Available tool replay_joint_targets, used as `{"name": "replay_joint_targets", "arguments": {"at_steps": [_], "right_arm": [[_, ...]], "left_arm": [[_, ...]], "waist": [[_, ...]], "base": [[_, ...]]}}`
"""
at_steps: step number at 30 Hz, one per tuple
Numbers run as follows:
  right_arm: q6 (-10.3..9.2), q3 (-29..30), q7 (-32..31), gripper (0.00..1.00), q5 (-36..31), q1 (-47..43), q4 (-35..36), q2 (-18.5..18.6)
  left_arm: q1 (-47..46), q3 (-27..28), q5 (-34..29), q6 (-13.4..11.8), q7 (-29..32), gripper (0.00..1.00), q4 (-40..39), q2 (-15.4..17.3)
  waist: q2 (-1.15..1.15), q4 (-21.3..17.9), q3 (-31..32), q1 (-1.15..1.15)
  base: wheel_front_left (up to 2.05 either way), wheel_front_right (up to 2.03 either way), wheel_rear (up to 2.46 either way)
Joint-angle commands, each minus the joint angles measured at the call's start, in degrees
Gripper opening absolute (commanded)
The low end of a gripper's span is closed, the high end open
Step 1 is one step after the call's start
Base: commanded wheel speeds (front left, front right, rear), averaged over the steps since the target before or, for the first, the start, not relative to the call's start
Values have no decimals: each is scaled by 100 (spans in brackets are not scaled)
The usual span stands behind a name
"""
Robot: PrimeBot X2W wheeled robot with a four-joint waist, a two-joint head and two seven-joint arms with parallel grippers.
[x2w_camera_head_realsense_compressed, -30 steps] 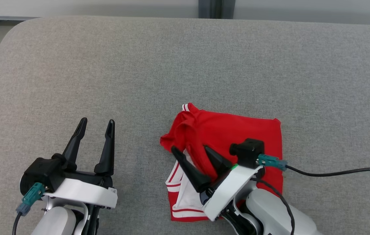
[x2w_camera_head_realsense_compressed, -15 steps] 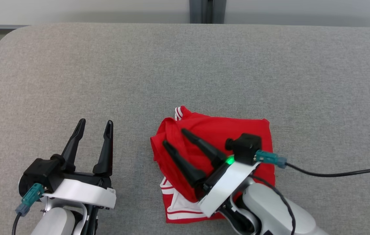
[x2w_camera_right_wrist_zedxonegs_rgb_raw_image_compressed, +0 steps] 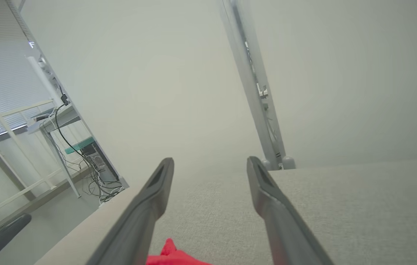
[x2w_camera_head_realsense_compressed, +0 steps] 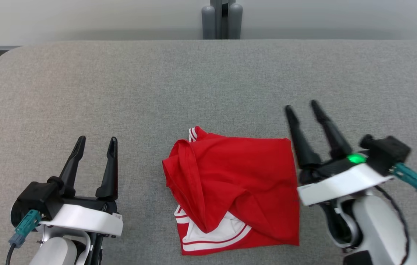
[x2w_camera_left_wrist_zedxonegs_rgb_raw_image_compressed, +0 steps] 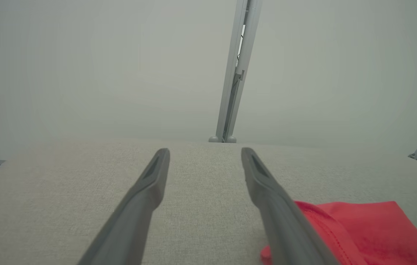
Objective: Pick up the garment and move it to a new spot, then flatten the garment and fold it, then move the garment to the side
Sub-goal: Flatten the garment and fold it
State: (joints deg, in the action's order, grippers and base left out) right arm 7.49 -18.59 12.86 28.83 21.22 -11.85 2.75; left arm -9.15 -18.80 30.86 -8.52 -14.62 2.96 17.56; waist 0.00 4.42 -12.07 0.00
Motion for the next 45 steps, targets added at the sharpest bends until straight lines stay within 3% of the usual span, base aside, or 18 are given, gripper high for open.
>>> {"name": "replay_joint_targets", "arguments": {"at_steps": [1,10,17,28,39,40,41,42,45], "right_arm": [[0,329,-36,100,-199,-193,201,30],[-1,1720,-395,100,-1221,-996,934,31],[-1,2304,-599,100,-1776,-1687,1101,29],[-1,2435,-688,100,-1812,-2176,1194,30],[-1,2288,-760,100,-1869,-2075,1248,29],[-1,2229,-761,56,-1849,-2043,1243,29],[-1,2137,-809,20,-1820,-2020,1199,28],[0,2007,-840,0,-1785,-1985,1154,26],[-1,1533,-918,0,-1684,-1843,982,30]], "left_arm": [[47,49,2,-47,3,100,-43,58],[212,121,-45,-162,34,100,-165,217],[499,129,-107,-292,52,100,-252,335],[689,115,-73,-325,54,100,-148,405],[586,66,-62,-351,90,100,-187,404],[567,66,-56,-351,86,100,-189,400],[546,63,-52,-351,87,100,-189,395],[524,56,-51,-348,87,100,-188,387],[495,42,-57,-325,72,100,-180,355]], "waist": [[0,-44,63,0],[0,-171,333,0],[0,-229,616,0],[0,-296,847,0],[0,-192,797,0],[0,-164,777,0],[0,-134,757,0],[0,-100,737,0],[0,7,681,0]], "base": [[0,0,0],[0,0,0],[0,0,0],[0,0,0],[0,0,0],[0,0,0],[0,0,0],[0,0,0],[0,0,0]]}}
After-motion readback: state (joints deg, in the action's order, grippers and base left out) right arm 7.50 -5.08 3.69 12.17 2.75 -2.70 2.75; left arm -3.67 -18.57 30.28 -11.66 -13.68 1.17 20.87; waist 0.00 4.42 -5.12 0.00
